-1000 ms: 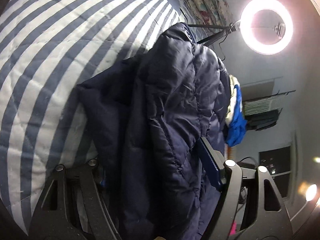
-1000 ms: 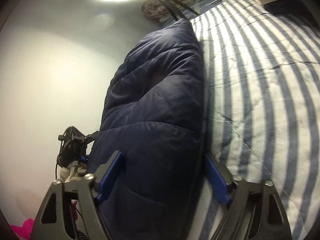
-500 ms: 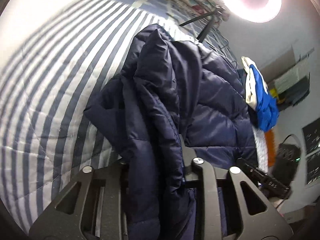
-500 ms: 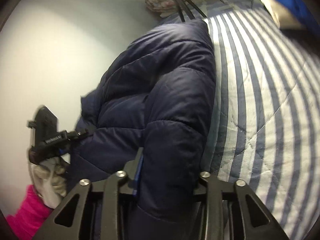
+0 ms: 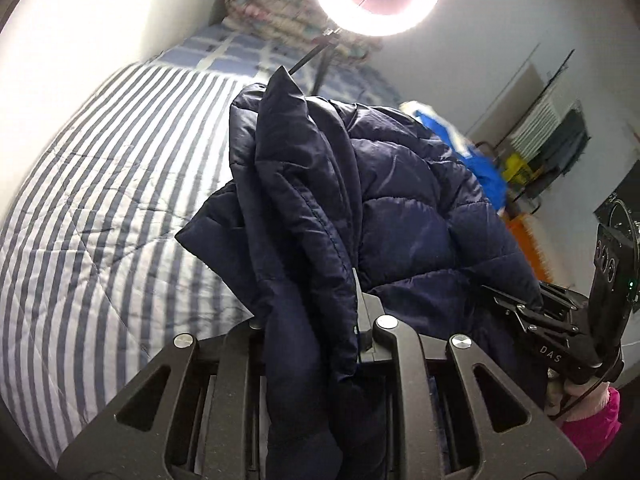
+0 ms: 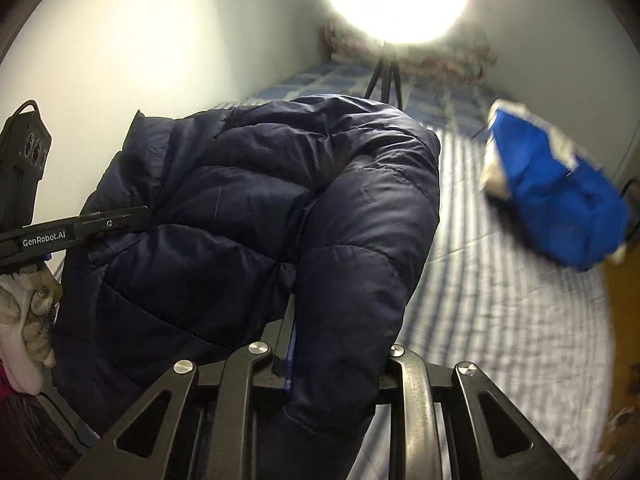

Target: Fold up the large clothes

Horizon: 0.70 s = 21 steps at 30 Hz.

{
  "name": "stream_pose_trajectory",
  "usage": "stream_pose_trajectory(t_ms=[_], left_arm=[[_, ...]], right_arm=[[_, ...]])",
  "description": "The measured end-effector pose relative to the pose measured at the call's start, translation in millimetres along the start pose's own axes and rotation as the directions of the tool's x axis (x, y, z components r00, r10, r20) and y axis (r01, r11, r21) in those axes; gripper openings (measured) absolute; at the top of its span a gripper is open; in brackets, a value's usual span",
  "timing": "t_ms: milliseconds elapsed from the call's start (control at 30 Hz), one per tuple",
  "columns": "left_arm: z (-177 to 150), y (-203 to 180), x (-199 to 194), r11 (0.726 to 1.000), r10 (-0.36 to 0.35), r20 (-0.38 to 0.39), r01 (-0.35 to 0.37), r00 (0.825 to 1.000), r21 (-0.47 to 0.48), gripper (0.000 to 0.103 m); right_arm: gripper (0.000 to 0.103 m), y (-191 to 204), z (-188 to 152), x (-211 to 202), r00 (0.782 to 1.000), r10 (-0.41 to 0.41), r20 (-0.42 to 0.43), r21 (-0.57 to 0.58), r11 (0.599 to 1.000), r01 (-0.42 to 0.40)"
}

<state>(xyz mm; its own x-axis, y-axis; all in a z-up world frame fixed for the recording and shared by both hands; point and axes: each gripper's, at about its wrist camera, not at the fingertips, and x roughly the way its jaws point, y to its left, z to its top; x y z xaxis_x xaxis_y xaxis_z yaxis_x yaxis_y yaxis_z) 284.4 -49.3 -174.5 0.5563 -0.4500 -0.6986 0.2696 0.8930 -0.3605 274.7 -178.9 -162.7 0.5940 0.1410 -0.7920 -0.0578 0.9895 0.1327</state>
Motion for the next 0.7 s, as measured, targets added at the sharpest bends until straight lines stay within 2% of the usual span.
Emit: stream_pose_trajectory(t_ms=[133,300,500,700], left_arm=[[-9.7,-23.8,-29.4,0.999,-0.042,0.057,0.041,0.997,0.016,0.018],[-15.9,-47.0,-53.8,0.997,-0.08,0.089,0.078,0.993,0.026,0.018],[-10.9,-83.2,-71.1,0.992,-0.096,0.118,0.086,0.988,0.092,0.018],[5.2,-111.6,-57.6,0.985,-0.11,0.12,0.092,0.987,0.146,0.018]], right_arm=[[0.021,4.4,-8.4,-49.8,0.997,-0.052,0.059,-0.041,0.998,0.054],[0.021,6.2,-18.4,-101.4,0.988,-0.086,0.128,-0.072,0.993,0.095],[0.021,3.4,-20.0,-134.2,0.976,-0.122,0.183,-0.082,0.987,0.139],[0.021,-12.3,-19.6,-151.7,0.967,-0.152,0.206,-0.065,0.984,0.168]])
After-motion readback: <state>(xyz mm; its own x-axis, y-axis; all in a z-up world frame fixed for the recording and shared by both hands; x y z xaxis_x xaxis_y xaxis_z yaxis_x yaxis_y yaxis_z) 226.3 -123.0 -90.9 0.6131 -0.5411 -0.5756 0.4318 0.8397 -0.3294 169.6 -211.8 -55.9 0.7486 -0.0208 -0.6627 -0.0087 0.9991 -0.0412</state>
